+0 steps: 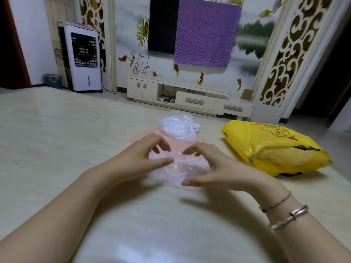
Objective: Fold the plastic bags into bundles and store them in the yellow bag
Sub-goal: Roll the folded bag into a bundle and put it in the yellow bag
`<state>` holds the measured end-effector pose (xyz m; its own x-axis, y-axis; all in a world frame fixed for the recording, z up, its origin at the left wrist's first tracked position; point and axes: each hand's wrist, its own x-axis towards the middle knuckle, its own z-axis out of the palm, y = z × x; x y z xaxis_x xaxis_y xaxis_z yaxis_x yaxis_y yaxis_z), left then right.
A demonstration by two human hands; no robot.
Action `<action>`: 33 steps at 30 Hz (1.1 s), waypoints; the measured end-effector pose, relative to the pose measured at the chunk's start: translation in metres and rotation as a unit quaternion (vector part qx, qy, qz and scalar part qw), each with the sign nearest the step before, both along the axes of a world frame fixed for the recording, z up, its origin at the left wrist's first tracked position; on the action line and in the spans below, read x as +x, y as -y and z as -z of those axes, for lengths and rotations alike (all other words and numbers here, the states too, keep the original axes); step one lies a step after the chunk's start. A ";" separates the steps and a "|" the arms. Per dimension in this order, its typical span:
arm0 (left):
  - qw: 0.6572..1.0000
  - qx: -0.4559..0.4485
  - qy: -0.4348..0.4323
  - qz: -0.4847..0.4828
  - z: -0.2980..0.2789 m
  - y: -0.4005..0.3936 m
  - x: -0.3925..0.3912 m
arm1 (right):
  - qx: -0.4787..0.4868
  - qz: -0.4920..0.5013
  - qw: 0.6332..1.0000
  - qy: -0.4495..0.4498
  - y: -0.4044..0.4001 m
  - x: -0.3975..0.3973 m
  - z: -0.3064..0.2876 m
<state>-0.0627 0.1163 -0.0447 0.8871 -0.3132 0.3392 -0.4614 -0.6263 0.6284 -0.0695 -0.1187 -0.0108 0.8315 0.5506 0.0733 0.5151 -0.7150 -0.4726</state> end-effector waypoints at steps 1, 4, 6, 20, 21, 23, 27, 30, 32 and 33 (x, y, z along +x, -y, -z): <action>1.000 0.004 -0.011 0.007 0.000 0.001 0.000 | -0.008 -0.008 1.000 0.003 0.001 -0.001 0.000; 0.998 0.040 -0.046 0.018 0.004 0.002 -0.002 | -0.061 -0.023 0.998 -0.002 0.002 -0.004 0.002; 0.997 0.054 -0.054 0.018 0.005 0.002 -0.003 | -0.087 -0.024 0.996 -0.007 0.000 -0.005 0.003; 0.995 0.073 0.052 -0.038 0.011 0.011 0.003 | 0.112 0.122 0.985 0.044 -0.005 0.020 0.019; 0.996 0.057 0.053 -0.051 0.011 0.011 0.004 | 0.141 0.139 0.980 0.008 -0.003 0.023 0.020; 0.996 0.029 0.041 -0.076 0.010 0.011 0.005 | 0.164 0.167 0.972 -0.028 0.000 0.028 0.023; 0.993 -0.002 0.030 -0.118 0.009 0.013 0.007 | 0.135 0.206 0.969 0.024 -0.004 0.029 0.031; 0.987 -0.009 0.014 -0.163 0.009 0.013 0.008 | 0.116 0.227 0.964 0.078 -0.010 0.030 0.038; 0.982 0.009 0.007 -0.189 0.011 0.011 0.008 | 0.066 0.237 0.963 0.114 -0.012 0.029 0.041; 0.979 0.031 0.010 -0.203 0.011 0.011 0.008 | 0.038 0.239 0.961 0.131 -0.013 0.029 0.042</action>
<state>-0.0544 0.1057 -0.0561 0.9360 0.0432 0.3493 -0.1784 -0.7972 0.5767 -0.0406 -0.1055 -0.0532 0.9357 0.0943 0.3400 0.2444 -0.8682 -0.4318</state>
